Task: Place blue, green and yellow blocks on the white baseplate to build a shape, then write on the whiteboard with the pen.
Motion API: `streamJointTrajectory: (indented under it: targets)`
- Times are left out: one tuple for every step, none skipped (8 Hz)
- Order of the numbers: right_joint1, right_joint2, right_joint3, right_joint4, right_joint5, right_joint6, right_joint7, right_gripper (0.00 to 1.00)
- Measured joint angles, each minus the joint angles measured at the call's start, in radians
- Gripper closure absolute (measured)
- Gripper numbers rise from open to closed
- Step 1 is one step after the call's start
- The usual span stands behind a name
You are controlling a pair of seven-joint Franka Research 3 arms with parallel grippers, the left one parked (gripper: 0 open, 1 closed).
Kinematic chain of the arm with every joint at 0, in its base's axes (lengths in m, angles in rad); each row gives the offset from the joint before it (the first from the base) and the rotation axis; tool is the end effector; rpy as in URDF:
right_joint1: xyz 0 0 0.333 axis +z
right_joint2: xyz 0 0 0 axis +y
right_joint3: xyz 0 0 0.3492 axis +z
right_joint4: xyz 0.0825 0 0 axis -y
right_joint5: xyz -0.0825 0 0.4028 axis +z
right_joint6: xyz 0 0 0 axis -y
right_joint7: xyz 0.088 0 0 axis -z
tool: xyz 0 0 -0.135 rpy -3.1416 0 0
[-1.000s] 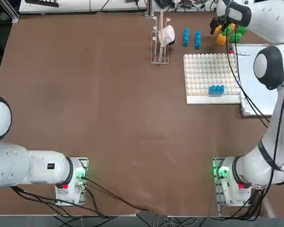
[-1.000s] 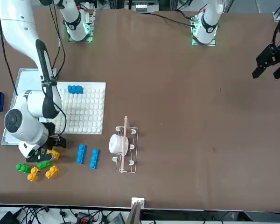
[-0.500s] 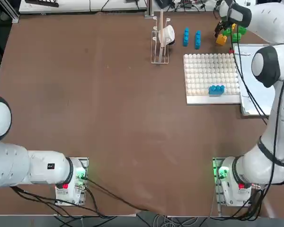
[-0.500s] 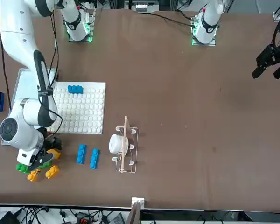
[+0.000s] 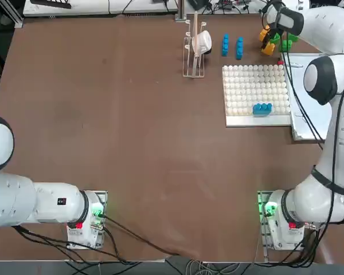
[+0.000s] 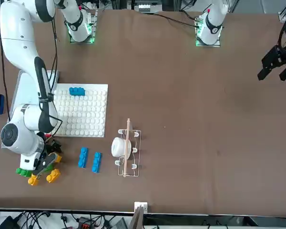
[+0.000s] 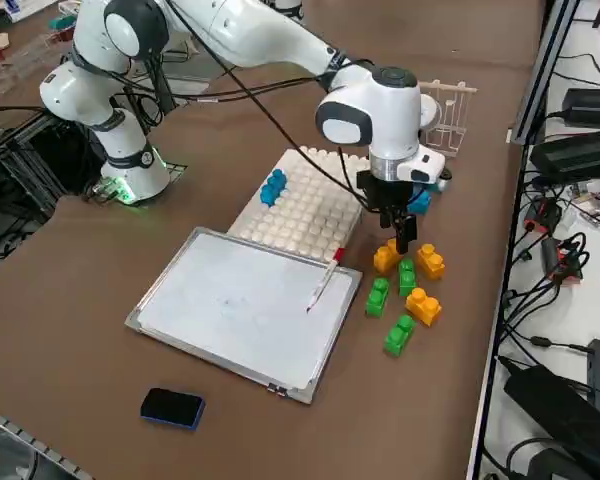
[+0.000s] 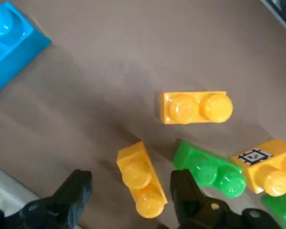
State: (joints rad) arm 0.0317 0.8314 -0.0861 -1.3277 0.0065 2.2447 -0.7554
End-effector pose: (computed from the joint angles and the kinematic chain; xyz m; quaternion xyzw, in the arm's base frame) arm 0.7934 -0.0274 0.2271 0.9332 0.3555 0.0294 0.0436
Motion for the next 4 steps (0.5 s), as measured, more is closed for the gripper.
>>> streamJointTrajectory:
  targets:
    - [0.0, 0.003, 0.0, 0.0, 0.0, 0.0, -0.016, 0.0]
    - [0.0, 0.008, 0.0, 0.0, 0.0, 0.005, -0.028, 0.0]
    - [0.0, 0.015, 0.0, 0.0, 0.0, 0.018, -0.033, 0.01]
    - [0.0, 0.022, 0.0, 0.0, 0.0, 0.027, -0.035, 0.01]
